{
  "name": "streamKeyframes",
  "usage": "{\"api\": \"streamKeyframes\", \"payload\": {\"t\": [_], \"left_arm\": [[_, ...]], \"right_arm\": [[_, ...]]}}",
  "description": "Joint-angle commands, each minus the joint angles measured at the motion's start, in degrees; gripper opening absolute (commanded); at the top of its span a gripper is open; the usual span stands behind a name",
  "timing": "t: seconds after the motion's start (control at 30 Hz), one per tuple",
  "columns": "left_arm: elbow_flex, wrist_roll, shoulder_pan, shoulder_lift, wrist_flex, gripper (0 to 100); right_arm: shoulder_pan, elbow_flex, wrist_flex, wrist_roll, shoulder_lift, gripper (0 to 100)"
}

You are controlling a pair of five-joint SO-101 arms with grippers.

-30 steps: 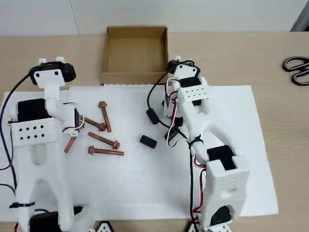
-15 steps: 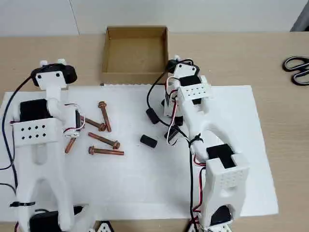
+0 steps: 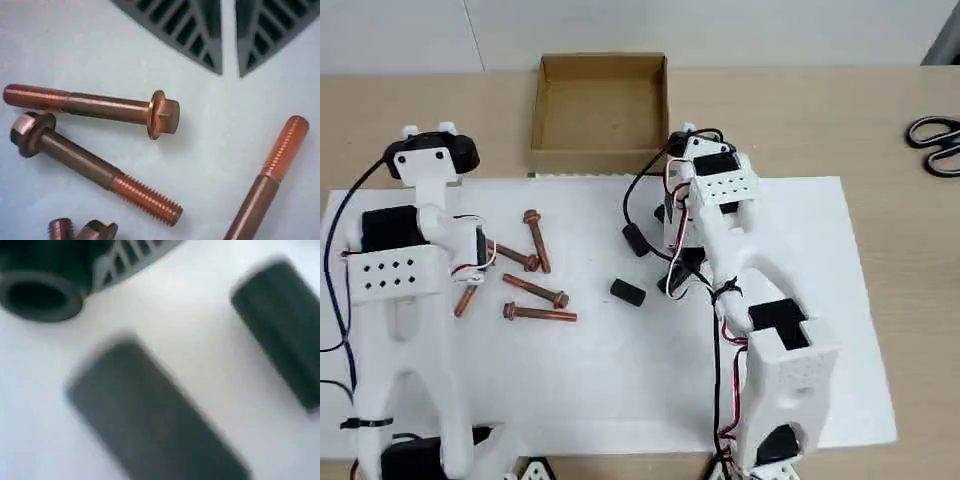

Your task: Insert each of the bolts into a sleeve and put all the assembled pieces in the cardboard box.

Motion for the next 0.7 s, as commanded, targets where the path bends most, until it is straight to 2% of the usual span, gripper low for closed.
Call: {"api": "streamKeyframes", "payload": {"t": [0.0,0.17,0.33,0.67], "left_arm": [[-0.4,0.0,-0.09,-0.62,-0.97,1],[-0.4,0.09,0.0,-0.62,-0.62,1],[-1.36,0.18,0.0,-0.7,0.7,1],[-12.26,0.26,0.88,0.44,1.93,1]], "right_arm": [[-0.48,-1.58,2.15,0.09,-10.33,0.2],[-0.13,-1.14,5.85,0.35,-18.68,0.2],[0.66,-1.14,12.44,0.18,-20.0,0.2],[10.95,-1.14,14.29,0.09,-20.44,0.2]]}}
